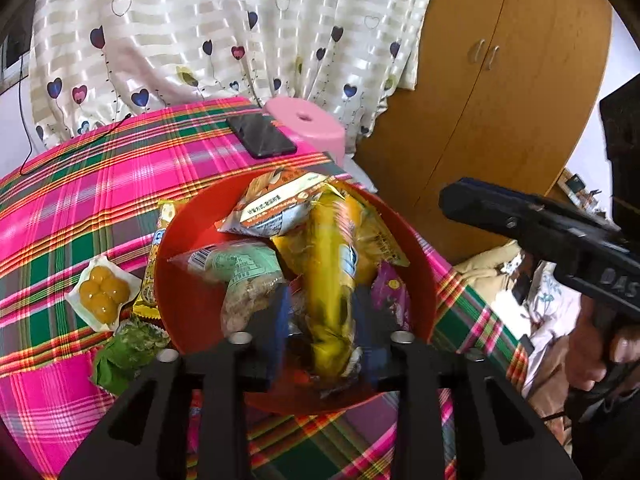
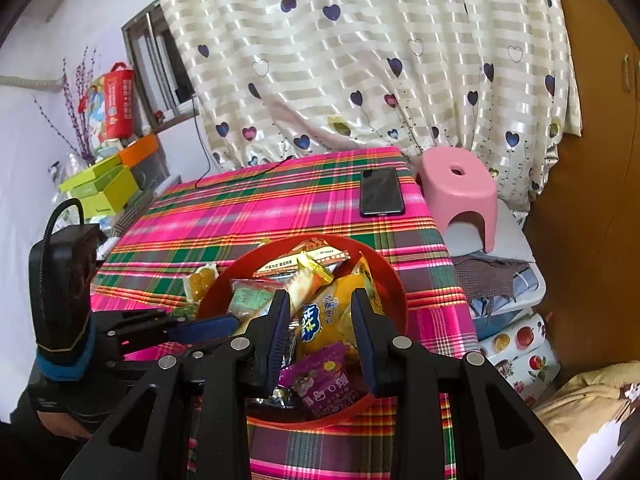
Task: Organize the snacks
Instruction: 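Lift the held bar over the basket and open the left tool, then reach the left tool to the green packet while the right tool reaches the pink cake cup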
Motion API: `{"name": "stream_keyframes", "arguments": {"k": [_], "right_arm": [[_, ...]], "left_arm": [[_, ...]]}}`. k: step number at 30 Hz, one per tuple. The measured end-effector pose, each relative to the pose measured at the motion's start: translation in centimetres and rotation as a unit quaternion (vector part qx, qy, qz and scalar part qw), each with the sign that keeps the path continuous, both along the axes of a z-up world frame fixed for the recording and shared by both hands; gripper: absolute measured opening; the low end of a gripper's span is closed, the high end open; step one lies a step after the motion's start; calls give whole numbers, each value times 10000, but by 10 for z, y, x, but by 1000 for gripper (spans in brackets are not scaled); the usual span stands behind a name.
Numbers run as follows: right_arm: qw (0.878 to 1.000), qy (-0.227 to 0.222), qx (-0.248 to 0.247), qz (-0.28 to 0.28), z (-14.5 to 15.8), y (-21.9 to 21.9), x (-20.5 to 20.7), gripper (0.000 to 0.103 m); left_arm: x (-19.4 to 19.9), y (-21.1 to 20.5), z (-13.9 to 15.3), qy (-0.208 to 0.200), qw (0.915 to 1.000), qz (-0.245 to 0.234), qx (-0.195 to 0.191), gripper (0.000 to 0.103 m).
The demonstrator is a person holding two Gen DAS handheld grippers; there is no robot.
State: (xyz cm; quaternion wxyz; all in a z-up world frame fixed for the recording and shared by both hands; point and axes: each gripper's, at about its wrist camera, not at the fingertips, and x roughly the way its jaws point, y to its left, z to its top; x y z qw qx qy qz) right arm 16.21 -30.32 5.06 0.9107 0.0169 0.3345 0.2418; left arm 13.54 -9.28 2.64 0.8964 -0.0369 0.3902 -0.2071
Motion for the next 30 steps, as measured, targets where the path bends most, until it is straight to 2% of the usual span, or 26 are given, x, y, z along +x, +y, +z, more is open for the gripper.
{"name": "stream_keyframes", "arguments": {"k": [1, 2, 10, 19, 24, 27, 30], "right_arm": [[10000, 12, 6, -4, 0, 0, 0, 29], [10000, 19, 12, -6, -1, -1, 0, 29], [9999, 6, 36, 114, 0, 7, -5, 29], [9994, -15, 20, 346, 3, 28, -10, 29], [9986, 50, -27, 519, 0, 43, -10, 29], [9981, 77, -73, 606, -2, 50, -11, 29], [9978, 101, -114, 652, -3, 55, -12, 29]], "left_arm": [[-2, 1, 3, -66, 10000, 2, -26, 50], [-3, 3, 5, -118, 9999, 15, -35, 51], [-10, 39, 9, -149, 9980, 600, -104, 51], [-26, 109, -7, 69, 9872, 1586, -159, 51], [-29, 121, -28, 315, 9849, 1695, -167, 51], [-28, 120, -40, 459, 9847, 1676, -169, 56], [-26, 118, -42, 420, 9858, 1623, -97, 61]]}}
